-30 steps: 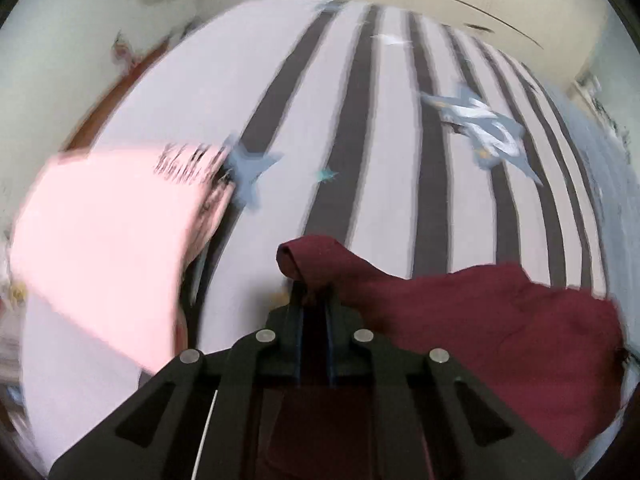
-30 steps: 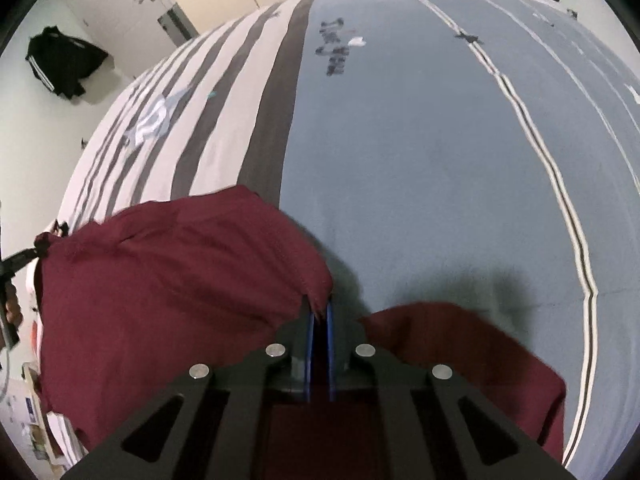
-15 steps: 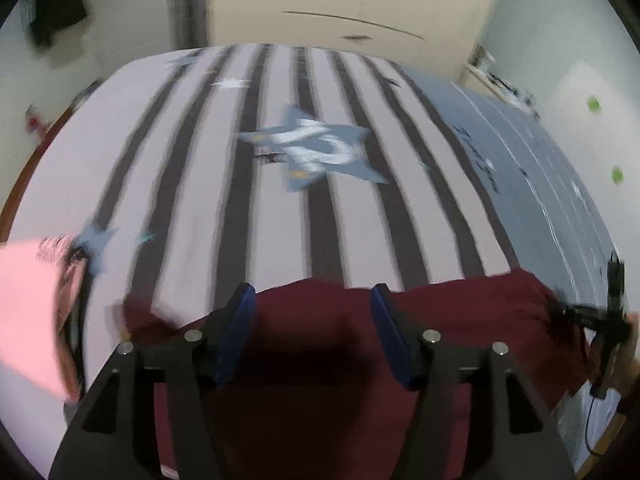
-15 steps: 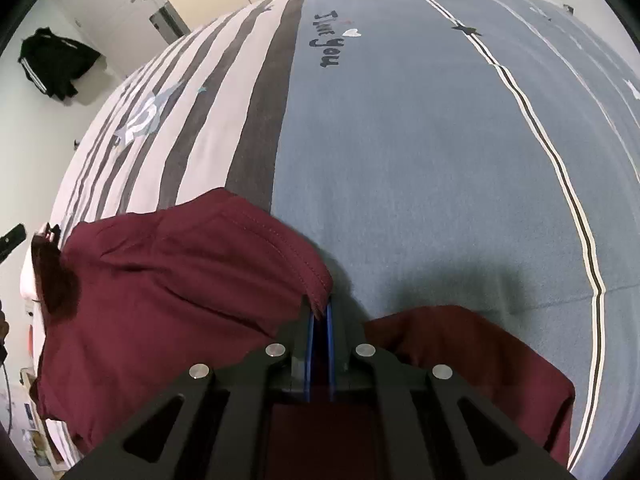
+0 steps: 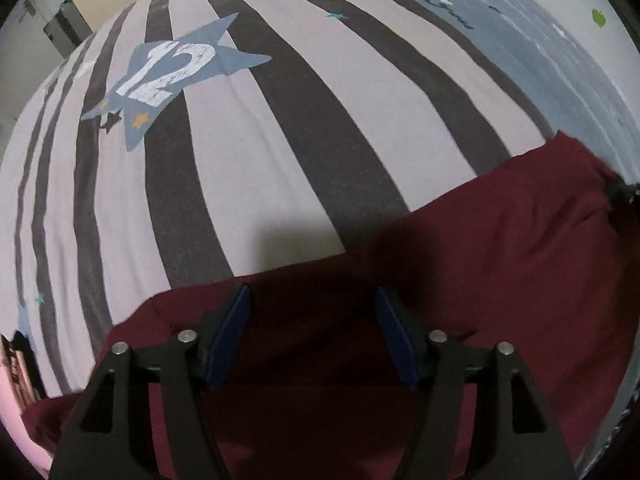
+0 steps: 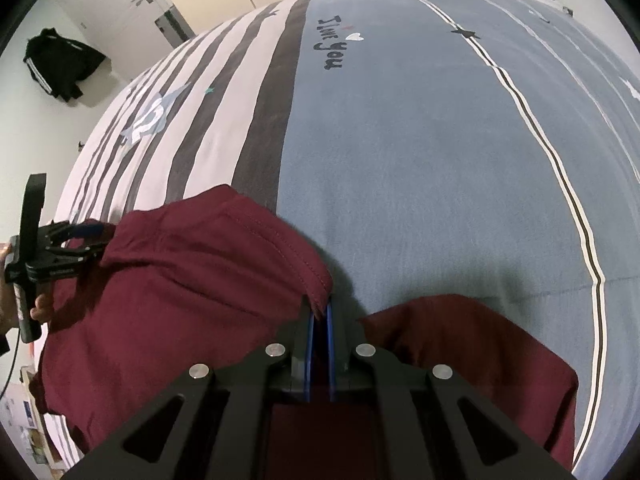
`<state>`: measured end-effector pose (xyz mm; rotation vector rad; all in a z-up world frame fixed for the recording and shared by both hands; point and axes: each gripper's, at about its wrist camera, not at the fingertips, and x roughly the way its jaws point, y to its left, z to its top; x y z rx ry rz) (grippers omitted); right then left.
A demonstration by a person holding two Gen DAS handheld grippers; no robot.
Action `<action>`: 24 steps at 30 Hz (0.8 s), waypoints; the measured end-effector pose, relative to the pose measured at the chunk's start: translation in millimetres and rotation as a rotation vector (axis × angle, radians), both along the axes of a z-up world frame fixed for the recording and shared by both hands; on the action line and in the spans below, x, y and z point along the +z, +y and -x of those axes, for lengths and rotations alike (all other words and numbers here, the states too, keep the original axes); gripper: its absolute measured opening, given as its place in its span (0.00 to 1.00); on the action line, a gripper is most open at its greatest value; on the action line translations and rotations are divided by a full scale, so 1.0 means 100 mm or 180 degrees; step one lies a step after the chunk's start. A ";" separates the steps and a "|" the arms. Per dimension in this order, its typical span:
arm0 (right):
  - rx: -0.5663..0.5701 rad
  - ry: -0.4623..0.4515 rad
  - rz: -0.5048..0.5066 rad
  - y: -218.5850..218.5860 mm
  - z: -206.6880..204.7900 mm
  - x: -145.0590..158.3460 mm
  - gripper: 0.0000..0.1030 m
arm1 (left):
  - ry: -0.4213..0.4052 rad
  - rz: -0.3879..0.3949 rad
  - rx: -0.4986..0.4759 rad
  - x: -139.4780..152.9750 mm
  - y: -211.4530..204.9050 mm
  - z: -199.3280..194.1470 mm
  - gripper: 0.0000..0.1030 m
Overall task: Fold clothes
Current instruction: 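Lift the shirt with both tools and lay it flat on the bed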
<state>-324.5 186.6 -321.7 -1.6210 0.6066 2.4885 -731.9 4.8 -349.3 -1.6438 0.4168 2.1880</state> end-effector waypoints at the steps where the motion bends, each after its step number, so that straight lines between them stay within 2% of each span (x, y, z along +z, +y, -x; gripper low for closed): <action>1: 0.0004 -0.0003 0.0010 0.00 -0.03 0.00 0.05 | 0.0004 -0.0025 -0.0027 0.01 0.01 -0.02 0.37; 3: 0.0009 -0.0009 0.0021 -0.01 0.01 -0.04 0.05 | 0.0025 -0.0026 -0.0077 0.03 0.04 -0.09 0.15; 5: -0.0010 -0.0013 0.0046 0.10 -0.11 0.18 0.05 | 0.0046 -0.0084 -0.0119 0.06 0.04 -0.15 0.11; 7: -0.0050 -0.0012 0.0066 0.14 -0.14 0.21 0.05 | 0.0081 -0.0226 -0.0016 0.13 0.00 -0.18 0.09; 10: -0.0109 -0.0005 0.0050 0.11 -0.13 0.14 0.05 | 0.0208 -0.0474 0.0318 0.30 -0.17 -0.12 0.09; 13: -0.0207 0.0051 0.0018 0.05 -0.02 0.19 0.05 | 0.0289 -0.0703 0.0704 0.53 -0.33 0.17 0.08; 15: -0.0284 0.0111 -0.0008 0.10 0.13 0.31 0.05 | 0.0384 -0.0698 0.0780 0.71 -0.32 0.44 0.08; 18: -0.0445 0.0271 -0.0045 0.27 0.51 0.68 0.04 | 0.0582 -0.0608 0.0816 1.08 -0.22 0.87 0.08; 21: -0.0594 0.0493 -0.0075 0.45 0.98 1.18 0.04 | 0.0830 -0.0660 0.0981 1.71 -0.19 1.41 0.08; 24: -0.0632 0.0915 -0.0216 0.62 1.54 2.24 0.04 | 0.1254 -0.0758 0.1094 2.73 -0.17 2.00 0.08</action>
